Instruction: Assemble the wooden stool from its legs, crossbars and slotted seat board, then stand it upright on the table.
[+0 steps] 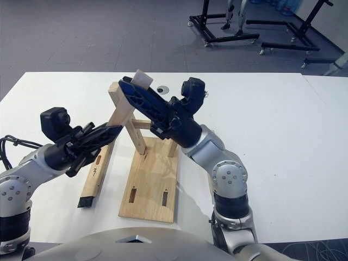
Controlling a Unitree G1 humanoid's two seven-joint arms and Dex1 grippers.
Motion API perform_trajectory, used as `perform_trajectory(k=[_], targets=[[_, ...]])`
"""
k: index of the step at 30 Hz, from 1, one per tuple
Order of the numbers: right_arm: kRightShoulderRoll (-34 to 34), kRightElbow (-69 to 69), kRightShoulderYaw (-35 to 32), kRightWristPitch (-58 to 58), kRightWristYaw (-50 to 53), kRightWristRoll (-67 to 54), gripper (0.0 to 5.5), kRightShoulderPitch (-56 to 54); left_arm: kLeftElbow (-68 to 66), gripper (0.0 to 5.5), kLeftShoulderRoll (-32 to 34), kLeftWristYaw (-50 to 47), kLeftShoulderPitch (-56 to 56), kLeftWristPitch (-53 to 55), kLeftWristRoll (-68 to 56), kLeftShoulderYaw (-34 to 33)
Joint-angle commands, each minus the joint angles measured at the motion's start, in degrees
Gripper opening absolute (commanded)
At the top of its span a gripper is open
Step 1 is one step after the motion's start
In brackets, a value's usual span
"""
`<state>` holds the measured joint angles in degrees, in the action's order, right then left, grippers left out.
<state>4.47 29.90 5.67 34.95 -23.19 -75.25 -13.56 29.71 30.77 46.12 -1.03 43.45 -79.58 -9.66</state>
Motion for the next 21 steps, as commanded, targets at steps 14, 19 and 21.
perform_trajectory(k=[14, 19, 21], targets=[[-0.95, -0.28, 0.18, -2.06, 0.47, 5.58, 0.39, -0.66, -3.72, 0.76, -2.26, -2.62, 1.85, -1.75, 1.4, -1.92], [-0.74, -0.44, -4.67, -3.99, 2.06, 3.57, 0.39, 1.36, -3.9, 1.5, -4.34, -7.38, 2.59, -3.57, -1.24, -5.25], [1.63, 0.84, -8.08, -3.33, 1.36, -0.56, 0.39, 3.14, -3.78, 1.69, -3.65, -7.84, 1.6, -3.2, -3.32, -7.01]])
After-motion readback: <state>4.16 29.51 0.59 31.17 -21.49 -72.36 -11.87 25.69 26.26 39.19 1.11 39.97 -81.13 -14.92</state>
